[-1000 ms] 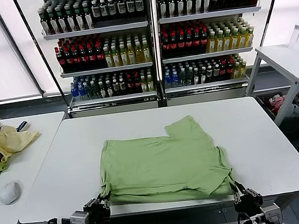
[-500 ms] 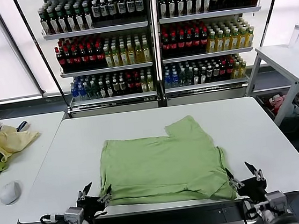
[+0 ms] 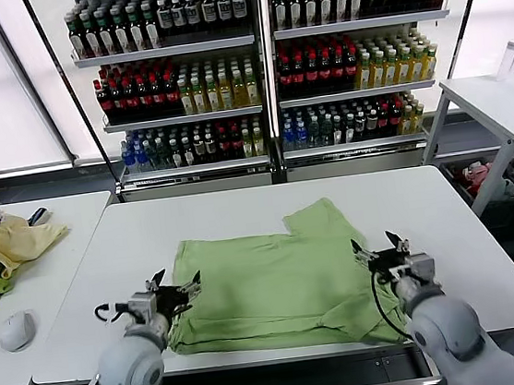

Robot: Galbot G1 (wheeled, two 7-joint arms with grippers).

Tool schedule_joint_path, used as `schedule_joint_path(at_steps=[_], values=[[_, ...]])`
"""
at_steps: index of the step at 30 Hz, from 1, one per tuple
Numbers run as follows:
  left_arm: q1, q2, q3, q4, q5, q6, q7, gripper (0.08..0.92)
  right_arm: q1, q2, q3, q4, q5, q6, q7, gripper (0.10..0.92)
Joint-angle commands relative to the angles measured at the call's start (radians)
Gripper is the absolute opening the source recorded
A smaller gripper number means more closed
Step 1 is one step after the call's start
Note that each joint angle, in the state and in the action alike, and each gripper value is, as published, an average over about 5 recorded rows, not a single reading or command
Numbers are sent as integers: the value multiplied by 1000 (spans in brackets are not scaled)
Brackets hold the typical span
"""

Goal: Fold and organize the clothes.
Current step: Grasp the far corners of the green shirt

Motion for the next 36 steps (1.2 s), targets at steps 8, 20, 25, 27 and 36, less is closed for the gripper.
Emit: schedule_joint_path(at_steps=[8, 20, 25, 27, 36], values=[[-440, -126, 178, 543, 24, 5, 6, 823, 507, 142, -210, -584, 51, -36, -14, 823], [-433, -133, 162, 568, -80, 49, 30, 823, 527, 211, -209, -733, 57, -44, -25, 823], [-399, -116, 161, 523, -117, 49, 56, 782, 520, 225, -209, -752, 116, -45, -24, 799], [-380, -107, 159, 504, -125, 49, 66, 724, 517, 227, -208, -759, 130, -45, -24, 758], [-329, -77, 145, 454, -147, 48, 95, 464, 498, 218, -204, -752, 142, -45, -31, 509]])
